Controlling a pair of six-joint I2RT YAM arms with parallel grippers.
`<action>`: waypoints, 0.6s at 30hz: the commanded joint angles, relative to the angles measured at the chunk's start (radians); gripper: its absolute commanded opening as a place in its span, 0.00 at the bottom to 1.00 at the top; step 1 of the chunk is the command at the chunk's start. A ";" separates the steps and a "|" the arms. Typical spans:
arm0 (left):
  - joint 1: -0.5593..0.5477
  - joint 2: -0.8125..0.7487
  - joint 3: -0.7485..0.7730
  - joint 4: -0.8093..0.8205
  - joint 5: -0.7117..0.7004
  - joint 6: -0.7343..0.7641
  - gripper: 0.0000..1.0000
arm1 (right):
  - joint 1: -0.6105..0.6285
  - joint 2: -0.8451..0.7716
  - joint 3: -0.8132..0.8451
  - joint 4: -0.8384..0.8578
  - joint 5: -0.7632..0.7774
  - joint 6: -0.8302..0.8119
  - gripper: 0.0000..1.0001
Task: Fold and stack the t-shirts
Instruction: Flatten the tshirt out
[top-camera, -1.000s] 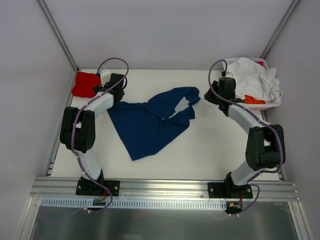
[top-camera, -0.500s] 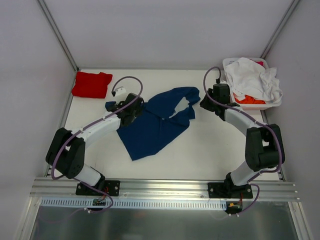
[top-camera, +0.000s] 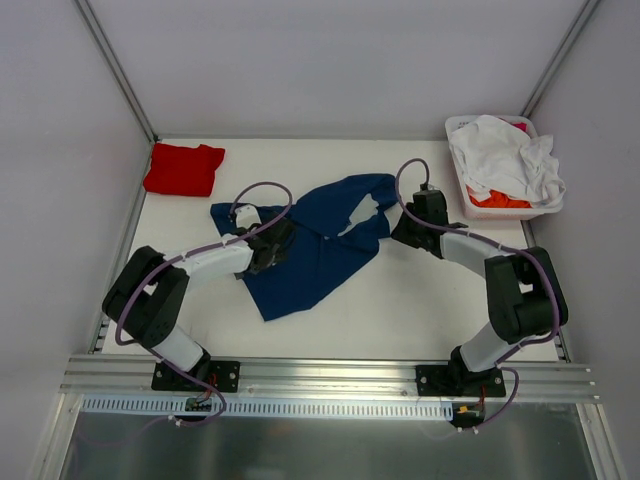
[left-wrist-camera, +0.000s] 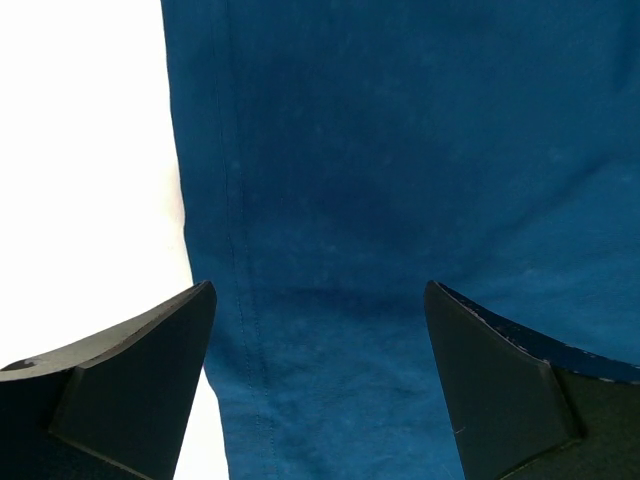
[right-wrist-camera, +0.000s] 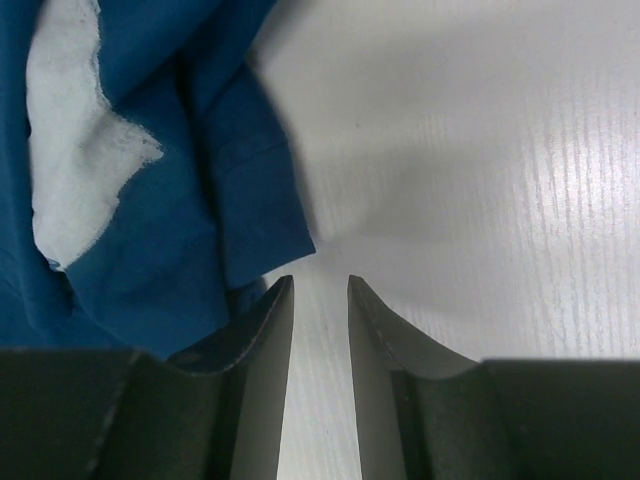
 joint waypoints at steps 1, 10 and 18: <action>-0.019 0.033 -0.020 -0.018 0.002 -0.053 0.86 | 0.001 0.023 -0.012 0.068 -0.015 0.015 0.32; -0.050 0.105 -0.022 -0.018 -0.011 -0.088 0.86 | -0.011 0.146 0.045 0.123 -0.123 -0.001 0.35; -0.053 0.124 -0.009 -0.015 -0.017 -0.086 0.86 | -0.034 0.193 0.059 0.165 -0.166 -0.002 0.35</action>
